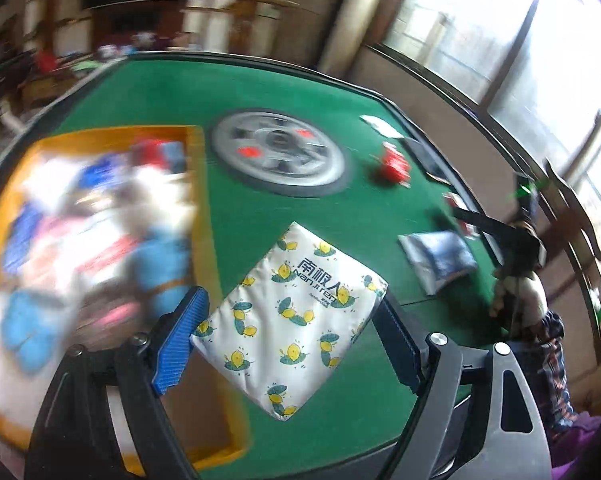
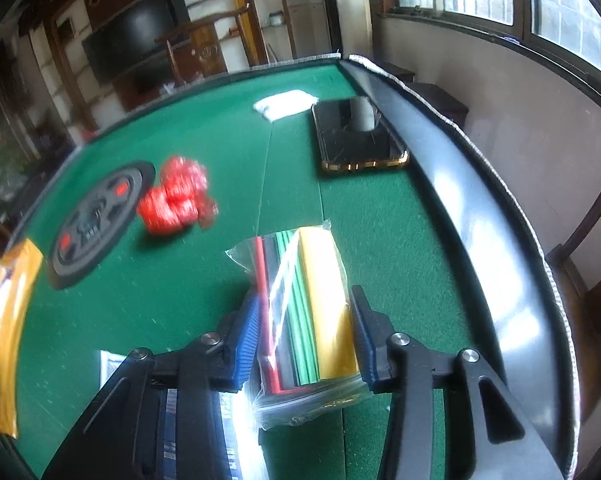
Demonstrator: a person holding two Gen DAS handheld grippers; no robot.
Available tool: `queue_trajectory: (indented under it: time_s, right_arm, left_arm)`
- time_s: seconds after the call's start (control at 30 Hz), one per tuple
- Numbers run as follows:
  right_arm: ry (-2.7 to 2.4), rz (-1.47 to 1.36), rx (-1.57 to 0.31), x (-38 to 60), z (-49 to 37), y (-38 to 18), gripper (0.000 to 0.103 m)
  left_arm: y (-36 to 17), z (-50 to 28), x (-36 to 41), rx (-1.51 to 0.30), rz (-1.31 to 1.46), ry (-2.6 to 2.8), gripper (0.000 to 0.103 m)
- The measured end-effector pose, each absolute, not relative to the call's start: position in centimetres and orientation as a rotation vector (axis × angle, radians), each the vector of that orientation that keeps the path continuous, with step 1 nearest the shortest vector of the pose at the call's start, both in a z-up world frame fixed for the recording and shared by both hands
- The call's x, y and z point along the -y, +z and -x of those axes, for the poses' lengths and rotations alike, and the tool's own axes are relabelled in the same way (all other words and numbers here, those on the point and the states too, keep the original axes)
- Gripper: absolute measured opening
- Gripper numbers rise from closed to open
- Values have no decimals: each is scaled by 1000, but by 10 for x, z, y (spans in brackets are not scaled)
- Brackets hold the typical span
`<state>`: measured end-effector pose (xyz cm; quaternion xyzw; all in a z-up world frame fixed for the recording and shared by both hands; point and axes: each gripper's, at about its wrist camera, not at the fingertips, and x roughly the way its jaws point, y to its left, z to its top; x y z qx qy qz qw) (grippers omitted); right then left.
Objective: Organize soft objects
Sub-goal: 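Carry both held items into the tray and open both grippers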
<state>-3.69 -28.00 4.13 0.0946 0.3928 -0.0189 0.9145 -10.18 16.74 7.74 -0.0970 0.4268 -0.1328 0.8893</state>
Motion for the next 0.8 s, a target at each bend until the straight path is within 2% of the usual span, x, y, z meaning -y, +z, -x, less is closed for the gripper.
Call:
queue_trajectory:
  time_s: [0.3,0.53,0.8]
  right_arm:
    - [-54,-207,-704,276,46,64,38]
    - [83,-192,-671,234,72,110,38]
    - [370,-102,-689,122,85,131,38]
  left_arm:
    - [66,146,-281,-870,313,32,83]
    - [46,138,-294,-920,325,67,83]
    - [25,113,-297,-1020,304,112,83]
